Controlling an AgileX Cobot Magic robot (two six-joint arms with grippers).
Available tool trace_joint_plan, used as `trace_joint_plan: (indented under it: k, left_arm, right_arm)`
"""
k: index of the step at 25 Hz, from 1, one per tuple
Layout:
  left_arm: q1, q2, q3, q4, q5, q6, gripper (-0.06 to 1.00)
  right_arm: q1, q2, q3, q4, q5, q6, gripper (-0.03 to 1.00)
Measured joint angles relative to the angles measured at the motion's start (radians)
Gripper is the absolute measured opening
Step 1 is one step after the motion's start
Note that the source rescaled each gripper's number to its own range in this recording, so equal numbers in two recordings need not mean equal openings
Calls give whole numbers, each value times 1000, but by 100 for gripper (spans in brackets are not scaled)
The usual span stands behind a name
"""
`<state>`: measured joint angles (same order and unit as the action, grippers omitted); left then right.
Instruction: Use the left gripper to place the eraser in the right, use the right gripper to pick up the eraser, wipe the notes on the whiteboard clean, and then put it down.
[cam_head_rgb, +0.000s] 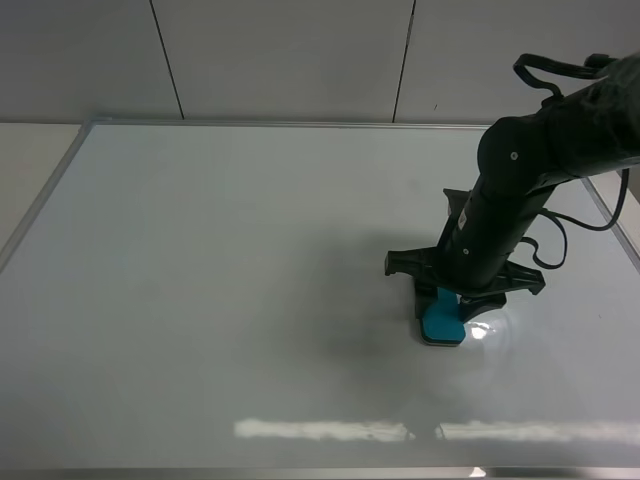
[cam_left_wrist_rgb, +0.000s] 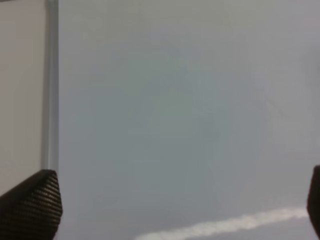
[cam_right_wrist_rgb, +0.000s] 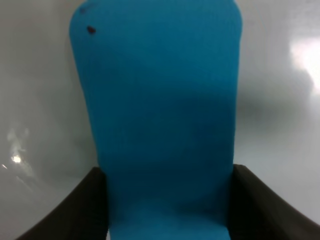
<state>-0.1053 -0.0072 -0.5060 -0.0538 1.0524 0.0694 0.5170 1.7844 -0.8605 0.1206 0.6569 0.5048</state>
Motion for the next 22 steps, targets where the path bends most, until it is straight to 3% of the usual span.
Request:
trace_joint_plan:
  k: [7,8,12,13,16,22]
  left_arm:
    - [0,0,0,0,0,0,100]
    - [0,0,0,0,0,0,100]
    - [0,0,0,0,0,0,100]
    - [0,0,0,0,0,0,100]
    - [0,0,0,0,0,0,100]
    - [0,0,0,0,0,0,100]
  right_arm:
    - [0,0,0,10,-3,0,8]
    - [0,0,0,10,-5,0,18]
    - [2,0,0,11,-38,0,77]
    - [2,0,0,11,-46,0,87]
    - [2,-1,0,11,-59,0,97]
    - [-2,-85,0,-15,-95,0,100]
